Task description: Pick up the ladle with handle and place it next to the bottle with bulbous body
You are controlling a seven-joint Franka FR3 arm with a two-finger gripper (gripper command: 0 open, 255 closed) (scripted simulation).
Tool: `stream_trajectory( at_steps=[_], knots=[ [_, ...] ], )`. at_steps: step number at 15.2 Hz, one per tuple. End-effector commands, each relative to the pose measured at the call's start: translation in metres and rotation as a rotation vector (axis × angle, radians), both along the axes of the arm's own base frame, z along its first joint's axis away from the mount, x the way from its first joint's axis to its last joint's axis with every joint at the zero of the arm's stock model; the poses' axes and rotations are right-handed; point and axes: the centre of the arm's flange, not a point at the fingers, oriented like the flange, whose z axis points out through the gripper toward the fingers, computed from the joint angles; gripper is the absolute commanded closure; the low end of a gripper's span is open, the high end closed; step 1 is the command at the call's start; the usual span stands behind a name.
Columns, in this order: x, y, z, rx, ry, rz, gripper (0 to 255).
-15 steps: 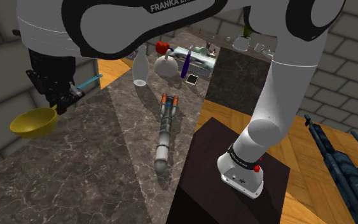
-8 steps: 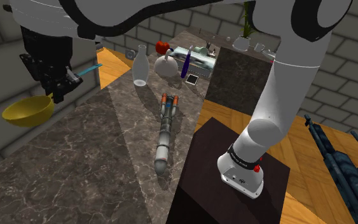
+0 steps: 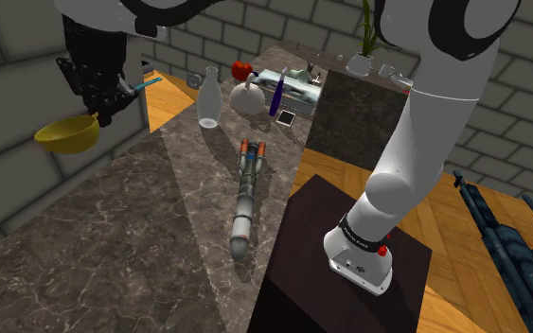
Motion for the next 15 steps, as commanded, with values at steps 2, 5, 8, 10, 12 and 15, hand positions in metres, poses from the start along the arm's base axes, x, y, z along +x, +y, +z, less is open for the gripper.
stream_trajectory(
  at_steps=[2, 5, 8, 10, 12, 15],
  knots=[
    [0.023, -0.032, 0.003, 0.0, 0.0, 0.001, 255],
    [0.048, -0.063, 0.003, 0.0, 0.0, 0.001, 255],
    [0.072, -0.094, 0.003, 0.0, 0.0, 0.001, 255],
    [0.089, -0.114, 0.003, 0.0, 0.0, 0.001, 255],
    [0.105, -0.135, 0.003, 0.0, 0.0, 0.001, 255],
    [0.13, -0.166, 0.004, 0.0, 0.0, 0.001, 255]
  ],
)
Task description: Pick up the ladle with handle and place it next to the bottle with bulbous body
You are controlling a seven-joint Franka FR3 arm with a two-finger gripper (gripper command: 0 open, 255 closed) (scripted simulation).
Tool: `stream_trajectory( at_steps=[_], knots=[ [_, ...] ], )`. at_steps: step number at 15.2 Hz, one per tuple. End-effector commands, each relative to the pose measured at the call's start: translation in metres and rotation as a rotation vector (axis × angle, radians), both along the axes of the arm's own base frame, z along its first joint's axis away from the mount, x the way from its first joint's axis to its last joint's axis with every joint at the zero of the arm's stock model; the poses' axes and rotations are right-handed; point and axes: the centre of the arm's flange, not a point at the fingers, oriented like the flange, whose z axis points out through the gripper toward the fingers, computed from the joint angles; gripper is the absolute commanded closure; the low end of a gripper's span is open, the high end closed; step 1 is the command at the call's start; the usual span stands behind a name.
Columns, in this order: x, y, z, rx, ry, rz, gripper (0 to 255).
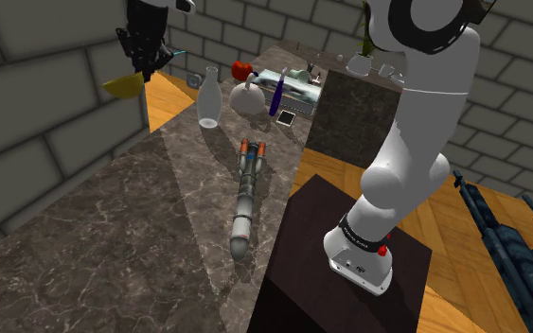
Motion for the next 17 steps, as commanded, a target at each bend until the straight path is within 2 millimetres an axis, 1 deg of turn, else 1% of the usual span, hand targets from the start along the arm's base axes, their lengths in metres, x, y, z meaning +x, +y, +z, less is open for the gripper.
stream_trajectory(
  at_steps=[1, 11, 12, 17],
  knots=[
    [0.015, -0.021, -0.001, -0.001, 0.0, 0.001, 255],
    [0.098, -0.124, -0.001, -0.001, 0.0, 0.001, 255],
    [0.102, -0.129, -0.001, -0.001, 0.0, 0.001, 255],
    [0.102, -0.129, -0.028, -0.001, 0.0, 0.001, 255]
  ],
)
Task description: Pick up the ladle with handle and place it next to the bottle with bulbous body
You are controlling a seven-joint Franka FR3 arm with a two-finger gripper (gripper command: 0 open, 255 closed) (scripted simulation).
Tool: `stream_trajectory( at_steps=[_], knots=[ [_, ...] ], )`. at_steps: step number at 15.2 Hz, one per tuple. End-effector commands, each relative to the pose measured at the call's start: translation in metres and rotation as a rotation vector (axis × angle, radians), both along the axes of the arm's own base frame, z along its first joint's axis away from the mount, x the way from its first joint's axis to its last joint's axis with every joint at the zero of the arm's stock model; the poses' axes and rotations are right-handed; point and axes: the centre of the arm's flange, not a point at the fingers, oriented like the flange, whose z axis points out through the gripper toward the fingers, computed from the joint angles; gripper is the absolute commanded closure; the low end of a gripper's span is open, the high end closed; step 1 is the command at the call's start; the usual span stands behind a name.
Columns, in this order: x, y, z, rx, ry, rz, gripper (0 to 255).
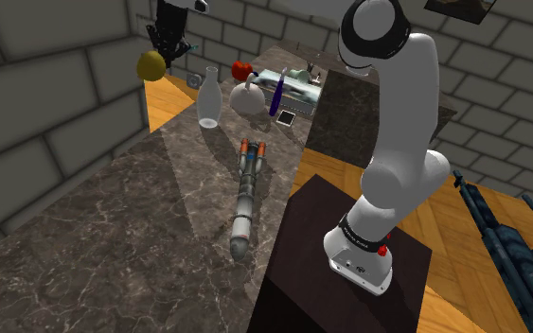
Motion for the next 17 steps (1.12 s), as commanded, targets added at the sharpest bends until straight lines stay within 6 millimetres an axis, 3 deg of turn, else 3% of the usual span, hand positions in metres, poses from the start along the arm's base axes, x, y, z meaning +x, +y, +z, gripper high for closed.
stream_trajectory(
  at_steps=[1, 17],
  knots=[
    [0.0, -0.001, -0.01, 0.0, 0.0, 0.0, 255],
    [0.0, -0.001, -0.095, 0.0, 0.0, 0.0, 255]
  ],
)
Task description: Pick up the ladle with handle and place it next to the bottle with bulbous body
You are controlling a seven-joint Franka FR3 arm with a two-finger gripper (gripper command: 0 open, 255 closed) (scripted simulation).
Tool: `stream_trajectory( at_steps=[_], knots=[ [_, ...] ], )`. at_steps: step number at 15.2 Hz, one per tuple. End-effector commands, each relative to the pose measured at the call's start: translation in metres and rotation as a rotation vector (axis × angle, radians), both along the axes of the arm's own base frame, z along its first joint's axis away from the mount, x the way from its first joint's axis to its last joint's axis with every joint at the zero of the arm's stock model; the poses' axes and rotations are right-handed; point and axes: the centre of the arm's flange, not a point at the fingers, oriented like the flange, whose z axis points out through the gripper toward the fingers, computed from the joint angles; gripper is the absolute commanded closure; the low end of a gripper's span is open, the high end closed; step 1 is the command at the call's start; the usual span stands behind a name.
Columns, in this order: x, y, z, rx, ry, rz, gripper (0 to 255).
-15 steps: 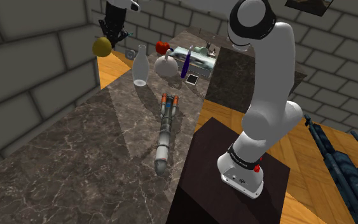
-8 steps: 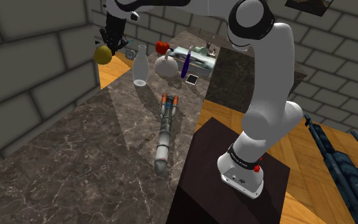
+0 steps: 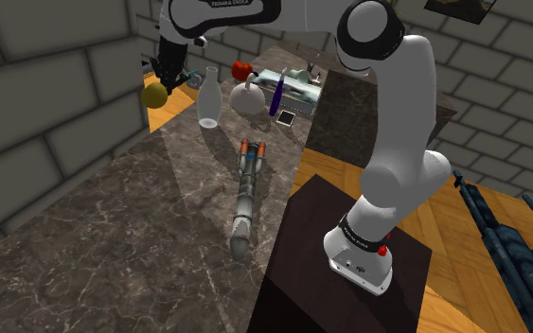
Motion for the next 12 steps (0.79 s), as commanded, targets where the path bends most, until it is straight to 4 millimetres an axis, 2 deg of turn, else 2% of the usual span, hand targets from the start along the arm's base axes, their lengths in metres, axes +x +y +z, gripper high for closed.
stream_trajectory(
  at_steps=[1, 12],
  knots=[
    [-0.001, 0.0, -0.01, 0.0, 0.0, 0.0, 255],
    [-0.001, 0.0, -0.068, 0.0, 0.0, 0.0, 255]
  ],
)
